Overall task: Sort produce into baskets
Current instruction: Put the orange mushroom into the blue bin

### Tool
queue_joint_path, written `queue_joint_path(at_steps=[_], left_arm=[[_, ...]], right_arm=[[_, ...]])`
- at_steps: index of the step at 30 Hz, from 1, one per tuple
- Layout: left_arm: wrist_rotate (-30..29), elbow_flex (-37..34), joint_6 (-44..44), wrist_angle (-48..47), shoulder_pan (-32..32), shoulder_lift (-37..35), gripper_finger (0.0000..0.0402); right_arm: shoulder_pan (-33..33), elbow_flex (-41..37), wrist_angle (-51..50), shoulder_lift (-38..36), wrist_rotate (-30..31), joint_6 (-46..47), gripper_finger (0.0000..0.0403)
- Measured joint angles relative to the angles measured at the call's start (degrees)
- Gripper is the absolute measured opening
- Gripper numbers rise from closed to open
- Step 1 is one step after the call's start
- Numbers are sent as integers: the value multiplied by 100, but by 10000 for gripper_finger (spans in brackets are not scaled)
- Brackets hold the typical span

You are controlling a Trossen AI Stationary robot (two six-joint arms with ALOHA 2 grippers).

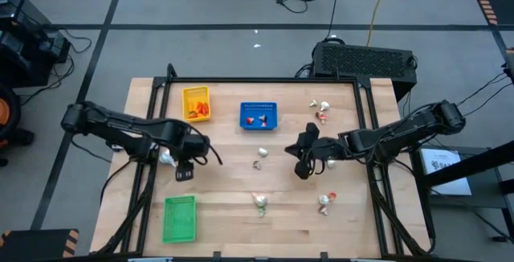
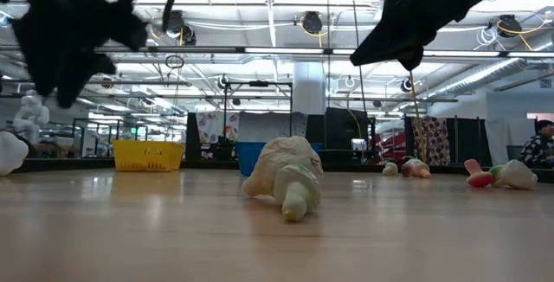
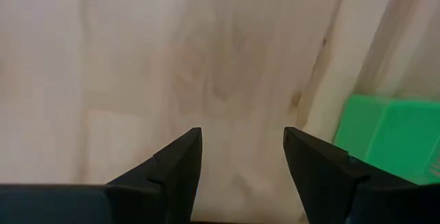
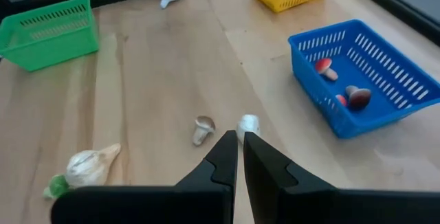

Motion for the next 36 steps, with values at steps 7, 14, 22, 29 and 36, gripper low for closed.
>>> queue_joint_path(at_steps=[7, 14, 22, 29, 36], left_arm=[[87, -473, -542, 151, -295, 2, 212], [11, -806, -101, 3045, -594, 2, 212], [-1063, -1465, 1383, 7997, -560, 298, 212], [-600, -1236, 1641, 10391, -491, 1863, 212], [68, 520, 1693, 10502, -545, 3811, 212]], right_arm=[[-156, 0, 177, 0, -4, -186, 18], [-177, 0, 129, 0, -6, -338, 18], [-203, 0, -1158, -372, -9, -71, 18], [-199, 0, -2538, -1048, -31, 780, 18], [-199, 0, -3162, -1434, 447, 1163, 18]])
